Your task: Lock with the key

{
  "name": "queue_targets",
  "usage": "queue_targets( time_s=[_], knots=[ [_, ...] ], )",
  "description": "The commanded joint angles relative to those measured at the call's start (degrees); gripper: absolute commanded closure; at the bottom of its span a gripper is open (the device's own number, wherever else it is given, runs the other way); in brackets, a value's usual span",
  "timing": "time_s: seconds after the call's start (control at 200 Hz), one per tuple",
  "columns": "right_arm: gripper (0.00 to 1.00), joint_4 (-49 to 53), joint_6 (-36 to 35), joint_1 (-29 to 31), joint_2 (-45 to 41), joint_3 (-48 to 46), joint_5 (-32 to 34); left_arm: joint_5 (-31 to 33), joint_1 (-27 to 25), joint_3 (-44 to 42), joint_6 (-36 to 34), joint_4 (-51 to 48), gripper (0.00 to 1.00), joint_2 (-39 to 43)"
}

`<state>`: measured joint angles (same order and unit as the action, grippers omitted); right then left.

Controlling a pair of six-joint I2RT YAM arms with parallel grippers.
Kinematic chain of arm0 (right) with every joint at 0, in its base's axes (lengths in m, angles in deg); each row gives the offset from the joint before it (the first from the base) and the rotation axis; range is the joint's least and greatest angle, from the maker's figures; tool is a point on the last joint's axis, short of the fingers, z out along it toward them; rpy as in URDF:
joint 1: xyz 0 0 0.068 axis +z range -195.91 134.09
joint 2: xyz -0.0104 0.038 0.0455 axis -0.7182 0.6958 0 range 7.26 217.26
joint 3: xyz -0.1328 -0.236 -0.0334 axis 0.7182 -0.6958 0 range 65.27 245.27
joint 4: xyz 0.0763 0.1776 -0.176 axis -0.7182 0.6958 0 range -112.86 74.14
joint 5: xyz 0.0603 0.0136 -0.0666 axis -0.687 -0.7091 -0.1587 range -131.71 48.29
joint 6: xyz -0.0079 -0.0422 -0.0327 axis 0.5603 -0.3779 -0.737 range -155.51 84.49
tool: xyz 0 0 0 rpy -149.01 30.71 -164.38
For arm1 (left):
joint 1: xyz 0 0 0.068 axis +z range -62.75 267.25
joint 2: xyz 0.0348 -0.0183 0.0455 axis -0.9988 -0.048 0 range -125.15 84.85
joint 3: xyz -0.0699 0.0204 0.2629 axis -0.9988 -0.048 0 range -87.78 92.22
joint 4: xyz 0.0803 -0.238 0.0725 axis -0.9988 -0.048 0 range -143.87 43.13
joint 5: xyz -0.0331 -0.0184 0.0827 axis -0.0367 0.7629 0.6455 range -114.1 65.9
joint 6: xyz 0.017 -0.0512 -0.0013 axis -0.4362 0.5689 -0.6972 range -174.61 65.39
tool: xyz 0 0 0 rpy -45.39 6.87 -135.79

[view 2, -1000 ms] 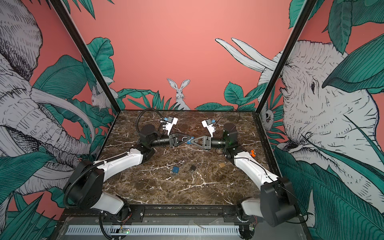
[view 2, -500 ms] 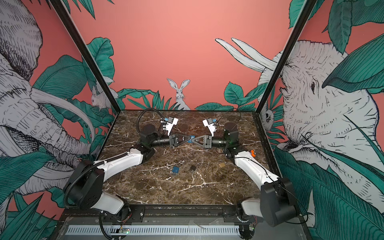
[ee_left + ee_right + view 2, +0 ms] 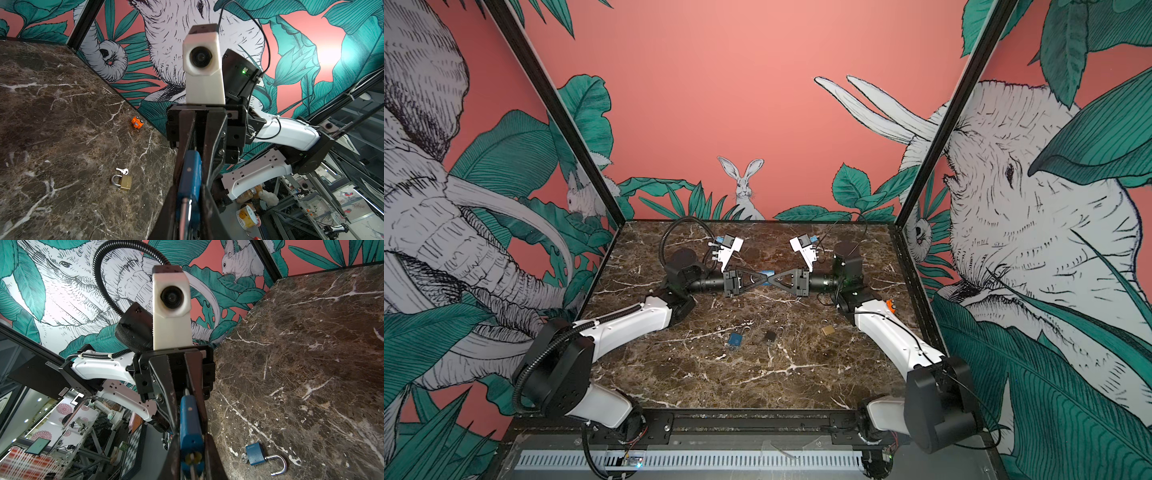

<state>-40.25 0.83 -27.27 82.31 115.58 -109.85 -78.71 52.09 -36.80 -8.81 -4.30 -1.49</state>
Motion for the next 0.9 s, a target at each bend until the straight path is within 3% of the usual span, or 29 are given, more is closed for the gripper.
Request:
queue_targets(
  time_s=[0.0,0.025,0.085,0.205,0.28,0.34,0.44,0.52,0.625,0.75,0.895],
  knots=[
    [1.00,-0.46,-1.36,0.17,-0.45,1.73,2.40,-1.98,-1.23,1.71,-0.19,2.26,1.00,-0.06],
    [0.99,-0.37,-1.44,0.13,-0.54,1.65,2.80,-1.13,-1.25,1.73,-0.19,2.05,1.00,-0.14],
    [0.84,-0.02,-1.81,-0.08,-0.86,1.48,3.61,2.78,-1.24,1.38,-1.68,-0.61,1.00,0.24],
    [0.69,-0.40,-2.21,-0.91,-1.40,0.67,4.85,10.09,-1.16,-2.01,-7.35,-1.08,1.00,2.62],
    [0.65,-0.18,-2.04,-1.86,-1.99,0.46,5.78,15.14,-1.11,-5.09,-11.09,1.40,1.00,4.97],
    [0.65,2.79,-3.94,-2.90,-3.92,0.03,10.23,16.86,-1.14,-6.16,-14.12,1.16,1.00,6.52],
    [0.62,8.86,-11.36,-3.63,-8.87,-1.68,20.11,15.87,-1.15,-5.86,-20.07,-2.08,1.00,8.36],
    [0.62,7.05,-14.42,-3.65,-11.76,-4.41,23.14,15.33,-1.09,-6.07,-23.20,-3.20,1.00,9.16],
    [0.62,1.56,-17.60,-3.78,-15.12,-8.57,21.28,14.12,-0.97,-6.89,-24.59,-1.55,1.00,9.77],
    [0.62,3.71,-21.51,-4.20,-17.98,-9.32,18.84,10.92,-0.70,-8.18,-25.94,2.15,1.00,10.33],
    [0.64,11.58,-22.97,-4.67,-13.97,-3.03,7.35,6.67,-0.60,-8.75,-28.92,2.44,1.00,11.64]
  ],
)
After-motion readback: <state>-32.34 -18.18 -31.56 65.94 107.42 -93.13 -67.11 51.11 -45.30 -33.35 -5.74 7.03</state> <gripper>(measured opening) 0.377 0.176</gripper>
